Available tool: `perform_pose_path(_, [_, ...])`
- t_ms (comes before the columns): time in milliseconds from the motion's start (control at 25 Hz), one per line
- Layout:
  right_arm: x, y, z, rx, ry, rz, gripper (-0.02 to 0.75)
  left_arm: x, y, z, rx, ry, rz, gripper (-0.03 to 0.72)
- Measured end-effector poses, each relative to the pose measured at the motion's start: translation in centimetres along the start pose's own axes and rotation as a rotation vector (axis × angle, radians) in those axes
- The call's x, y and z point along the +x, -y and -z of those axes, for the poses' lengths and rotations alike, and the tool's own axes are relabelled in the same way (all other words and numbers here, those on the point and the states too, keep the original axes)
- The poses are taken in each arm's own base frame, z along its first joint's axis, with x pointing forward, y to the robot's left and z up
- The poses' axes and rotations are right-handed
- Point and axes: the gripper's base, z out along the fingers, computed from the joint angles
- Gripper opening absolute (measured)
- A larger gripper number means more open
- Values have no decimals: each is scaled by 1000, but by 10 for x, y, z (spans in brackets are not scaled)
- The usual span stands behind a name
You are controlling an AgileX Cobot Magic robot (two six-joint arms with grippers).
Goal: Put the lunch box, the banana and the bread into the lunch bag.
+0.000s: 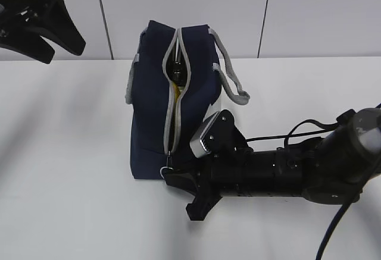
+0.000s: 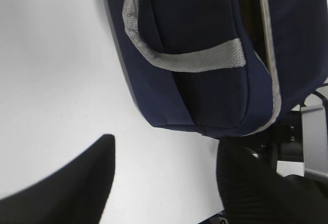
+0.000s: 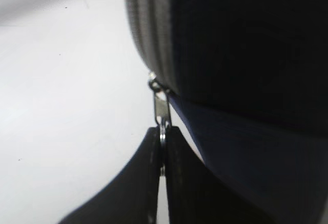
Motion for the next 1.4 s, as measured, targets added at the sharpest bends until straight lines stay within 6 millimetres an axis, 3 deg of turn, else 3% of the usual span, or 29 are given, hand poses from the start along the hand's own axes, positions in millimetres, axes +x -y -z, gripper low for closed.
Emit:
perform_pose_path(360, [-16, -1, 9, 14, 10, 51, -16, 0, 0, 0, 0, 0, 0, 434])
perform_pose_path(800, [-11, -6, 15, 4, -36, 58, -16, 0, 0, 0, -2, 0, -1, 434])
perform_pose_path(1400, [-38, -10, 31, 10, 16, 141, -16, 0, 0, 0, -3, 0, -1, 434])
